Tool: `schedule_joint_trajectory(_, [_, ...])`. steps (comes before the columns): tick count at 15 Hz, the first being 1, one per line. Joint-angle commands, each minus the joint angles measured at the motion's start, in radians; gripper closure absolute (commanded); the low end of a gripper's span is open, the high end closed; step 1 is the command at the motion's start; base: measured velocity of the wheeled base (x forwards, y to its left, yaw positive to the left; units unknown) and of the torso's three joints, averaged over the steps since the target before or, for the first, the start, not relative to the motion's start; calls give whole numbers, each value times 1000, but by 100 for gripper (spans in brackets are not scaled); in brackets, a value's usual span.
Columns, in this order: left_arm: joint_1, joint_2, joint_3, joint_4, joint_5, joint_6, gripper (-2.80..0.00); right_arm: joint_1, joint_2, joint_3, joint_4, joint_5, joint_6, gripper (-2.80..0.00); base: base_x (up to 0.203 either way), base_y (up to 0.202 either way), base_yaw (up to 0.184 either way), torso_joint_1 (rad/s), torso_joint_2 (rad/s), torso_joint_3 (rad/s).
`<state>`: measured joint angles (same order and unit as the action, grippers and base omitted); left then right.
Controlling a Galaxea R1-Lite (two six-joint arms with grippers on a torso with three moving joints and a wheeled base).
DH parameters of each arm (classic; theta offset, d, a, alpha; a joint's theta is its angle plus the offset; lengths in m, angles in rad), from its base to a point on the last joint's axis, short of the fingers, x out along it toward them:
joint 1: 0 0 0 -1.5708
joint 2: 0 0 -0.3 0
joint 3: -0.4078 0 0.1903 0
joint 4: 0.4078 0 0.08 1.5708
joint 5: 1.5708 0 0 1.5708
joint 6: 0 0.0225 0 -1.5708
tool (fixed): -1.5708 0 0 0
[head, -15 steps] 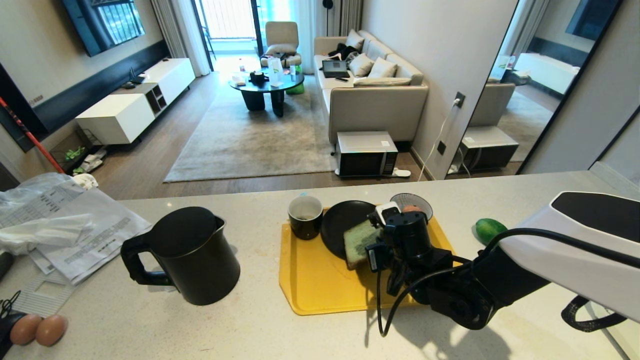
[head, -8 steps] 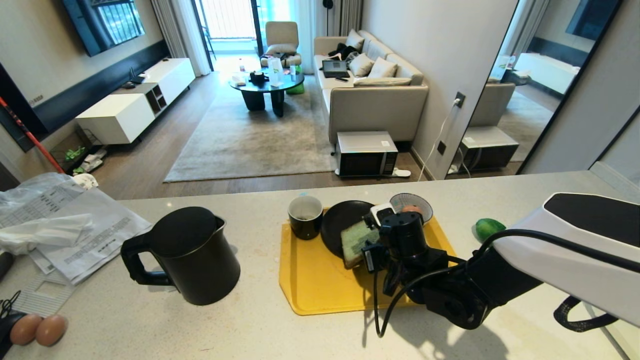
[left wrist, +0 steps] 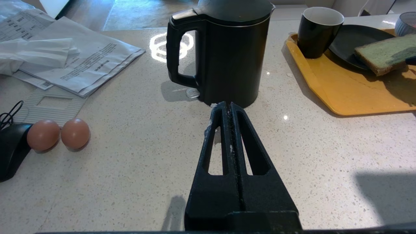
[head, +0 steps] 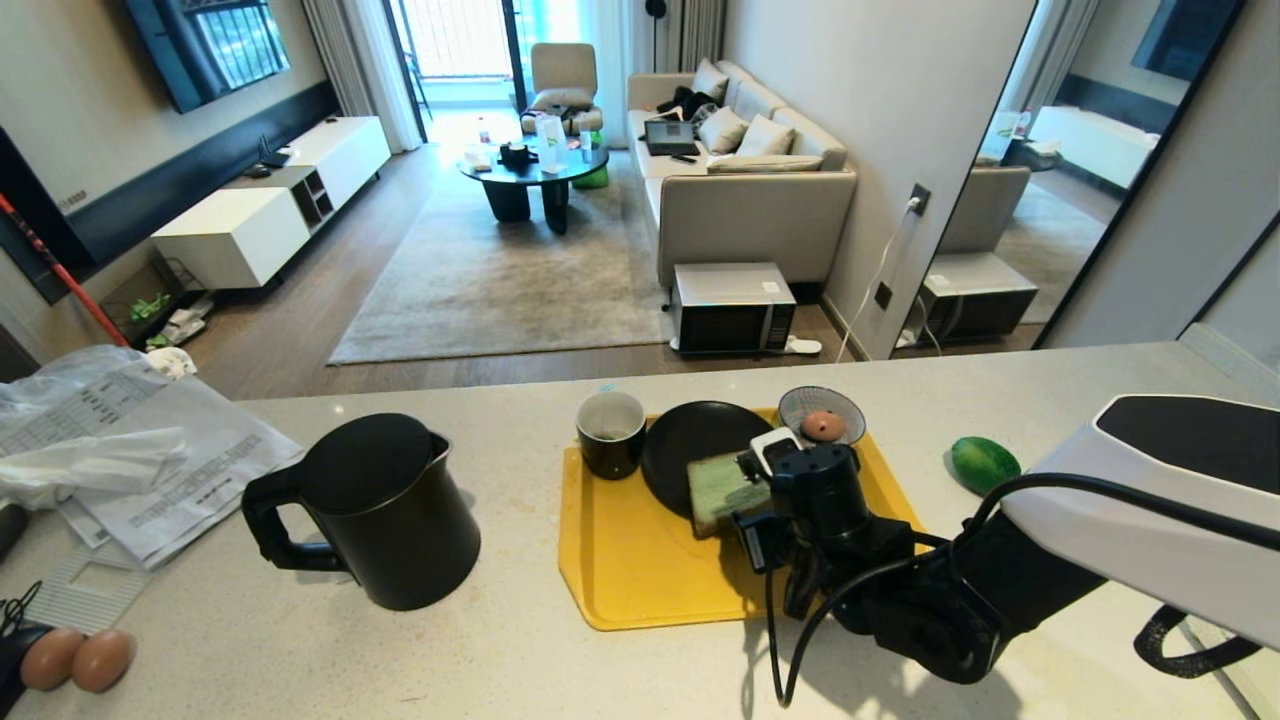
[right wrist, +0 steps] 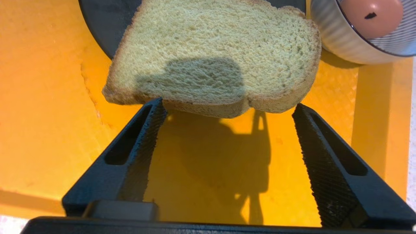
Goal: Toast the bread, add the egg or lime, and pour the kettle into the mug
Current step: Put the baked bread on a plate, then put the fruit on a plate
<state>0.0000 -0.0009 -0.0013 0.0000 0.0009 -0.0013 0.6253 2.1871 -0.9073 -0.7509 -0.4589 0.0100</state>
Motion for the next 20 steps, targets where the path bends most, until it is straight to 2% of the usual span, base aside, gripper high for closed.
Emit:
schedule_joint_trajectory(1, [0,1,0,0,1,0,0,1,-18,11,-3,-3,-2,-280,0,0,0,0,0,0])
schedule_joint_trajectory(3, [0,1,0,0,1,0,0,1,-20,13,-2,-3,-30,-280,0,0,0,0,0,0])
schedule_joint_trajectory(6, [0,1,0,0,1,0,0,11,-15,7,-2,-4,-112,-280,0,0,0,0,0,0])
schedule_joint_trajectory(10, [0,1,1,0,1,0,0,17,-57,47,-2,-50,-112,-280,0,0,0,0,0,0])
schedule_joint_trajectory(18, [0,1,1,-1,1,0,0,29,-534,274,-3,-55,-115,-280,0,0,0,0,0,0])
schedule_joint_trajectory(19, [0,1,1,-1,1,0,0,26,-593,298,-3,-57,-115,0,0,0,0,0,0,0])
schedule_joint_trajectory(20, [0,1,0,0,1,0,0,20,-648,314,-3,-58,-116,0,0,0,0,0,0,0])
